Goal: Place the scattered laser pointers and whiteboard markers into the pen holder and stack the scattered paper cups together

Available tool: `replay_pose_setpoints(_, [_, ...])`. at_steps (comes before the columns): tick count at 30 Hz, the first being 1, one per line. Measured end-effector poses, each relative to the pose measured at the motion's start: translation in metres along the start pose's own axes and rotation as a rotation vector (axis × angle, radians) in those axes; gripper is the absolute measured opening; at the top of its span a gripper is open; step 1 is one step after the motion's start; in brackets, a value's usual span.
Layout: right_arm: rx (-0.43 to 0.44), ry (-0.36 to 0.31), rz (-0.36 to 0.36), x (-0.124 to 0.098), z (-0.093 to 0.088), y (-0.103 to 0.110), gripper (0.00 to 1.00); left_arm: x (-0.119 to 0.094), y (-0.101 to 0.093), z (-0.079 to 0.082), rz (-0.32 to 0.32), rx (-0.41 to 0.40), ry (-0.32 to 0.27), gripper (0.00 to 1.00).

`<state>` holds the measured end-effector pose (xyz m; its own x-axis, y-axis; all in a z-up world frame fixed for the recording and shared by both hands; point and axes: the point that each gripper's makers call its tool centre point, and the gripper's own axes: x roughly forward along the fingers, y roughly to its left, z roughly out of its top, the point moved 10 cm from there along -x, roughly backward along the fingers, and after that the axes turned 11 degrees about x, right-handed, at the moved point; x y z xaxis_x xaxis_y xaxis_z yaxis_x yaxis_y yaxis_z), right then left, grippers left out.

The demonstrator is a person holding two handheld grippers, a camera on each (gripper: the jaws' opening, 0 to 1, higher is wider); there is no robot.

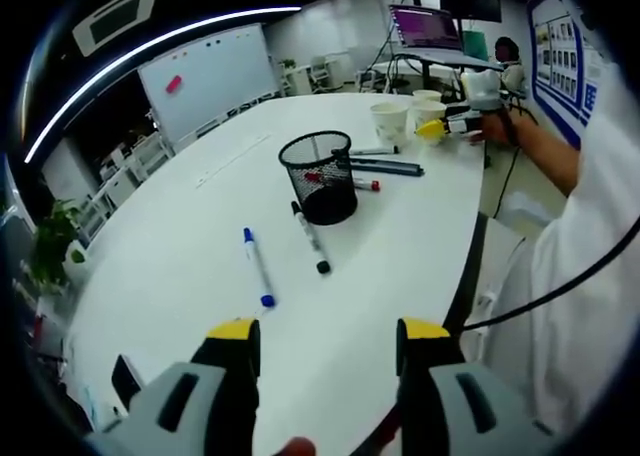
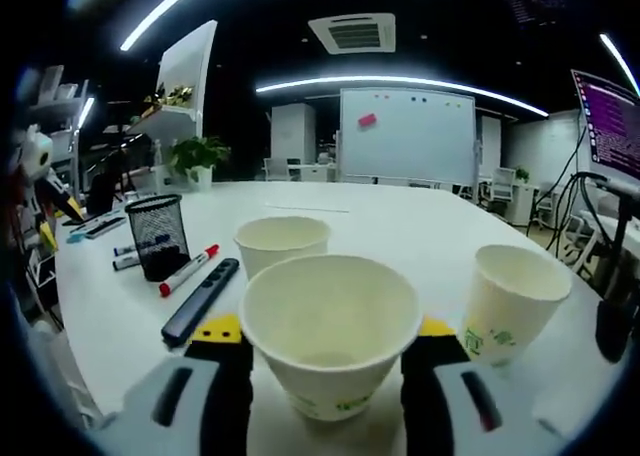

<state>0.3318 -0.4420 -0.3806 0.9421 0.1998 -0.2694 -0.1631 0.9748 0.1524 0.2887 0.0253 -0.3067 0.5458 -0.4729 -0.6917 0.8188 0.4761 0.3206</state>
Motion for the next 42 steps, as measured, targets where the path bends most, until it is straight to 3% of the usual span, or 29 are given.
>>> replay_pose_setpoints(7, [0.002, 0.009, -0.005, 0.0002, -0.0017, -0.0007, 0.52, -0.0016, -0.0011, 0.0008, 0.002, 0.001, 0.001, 0.56])
replay_pose_setpoints(19, [0.010, 0.000, 0.006, -0.0001, -0.0035, -0.0015, 0.52, -0.0007, -0.0009, 0.0017, 0.004, 0.000, -0.003, 0.55])
replay_pose_setpoints(26, [-0.003, -0.003, 0.002, -0.0036, -0.0025, -0.0029, 0.52, 0.0009, 0.0044, 0.0017, 0.014, 0.011, -0.036, 0.54])
replay_pose_setpoints(42, [0.009, -0.018, -0.009, -0.0071, -0.0032, -0.0017, 0.51, -0.0008, 0.0036, 0.0048, 0.018, 0.011, -0.030, 0.54])
